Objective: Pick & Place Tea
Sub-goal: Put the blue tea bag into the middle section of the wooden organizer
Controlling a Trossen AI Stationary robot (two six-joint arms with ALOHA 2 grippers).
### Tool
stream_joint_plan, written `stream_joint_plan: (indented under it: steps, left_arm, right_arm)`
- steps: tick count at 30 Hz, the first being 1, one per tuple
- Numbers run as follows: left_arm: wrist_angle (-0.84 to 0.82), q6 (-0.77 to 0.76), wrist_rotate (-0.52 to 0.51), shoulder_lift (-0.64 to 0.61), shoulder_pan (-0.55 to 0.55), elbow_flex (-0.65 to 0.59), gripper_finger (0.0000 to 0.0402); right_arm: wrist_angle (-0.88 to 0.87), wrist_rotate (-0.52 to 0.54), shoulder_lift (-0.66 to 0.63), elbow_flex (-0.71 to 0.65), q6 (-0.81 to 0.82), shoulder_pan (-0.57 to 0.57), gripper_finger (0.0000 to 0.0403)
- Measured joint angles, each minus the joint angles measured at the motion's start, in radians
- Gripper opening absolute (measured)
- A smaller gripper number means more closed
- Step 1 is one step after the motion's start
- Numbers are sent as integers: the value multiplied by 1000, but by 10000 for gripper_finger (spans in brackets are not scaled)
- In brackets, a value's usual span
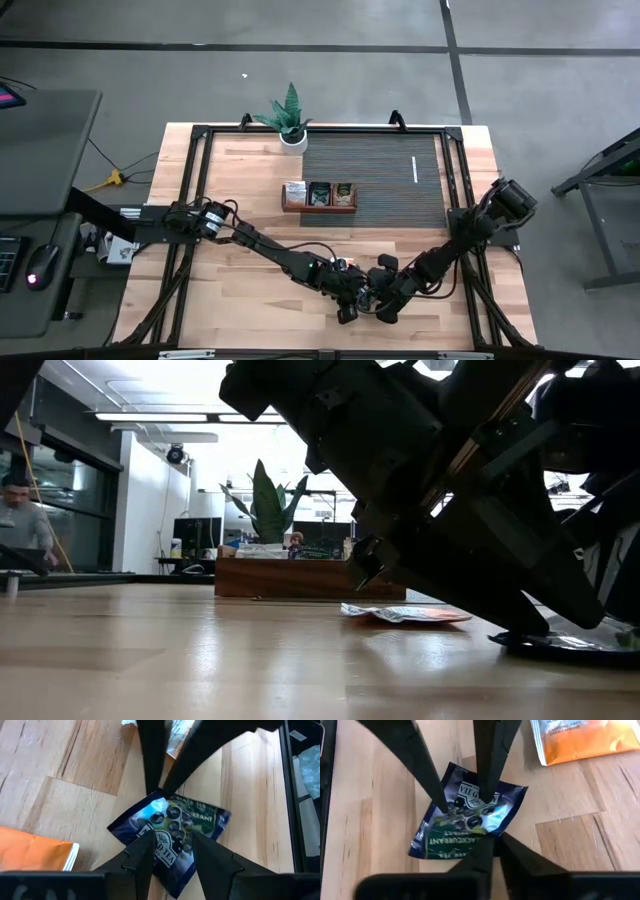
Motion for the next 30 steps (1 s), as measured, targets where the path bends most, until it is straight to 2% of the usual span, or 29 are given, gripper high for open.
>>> stream_joint_plan:
  steps: [2,10,18,23,30]
  left_arm:
    - [0,0,3,0,0,0,136]
    - [1,0,13,0,0,0,136]
    - [1,-3,45,0,2,0,136]
    - [2,-4,22,0,1,0,136]
    - [4,-5,23,0,1,0,136]
  right_arm:
    - [0,-4,1,0,12,0,9]
    - [-7,22,-28,-6,43,2,8]
    - [-25,-8,-76,-9,-48,2,9]
    - [-26,-53,-79,-7,-73,1,41]
    - [3,-67,-79,-7,-42,2,122]
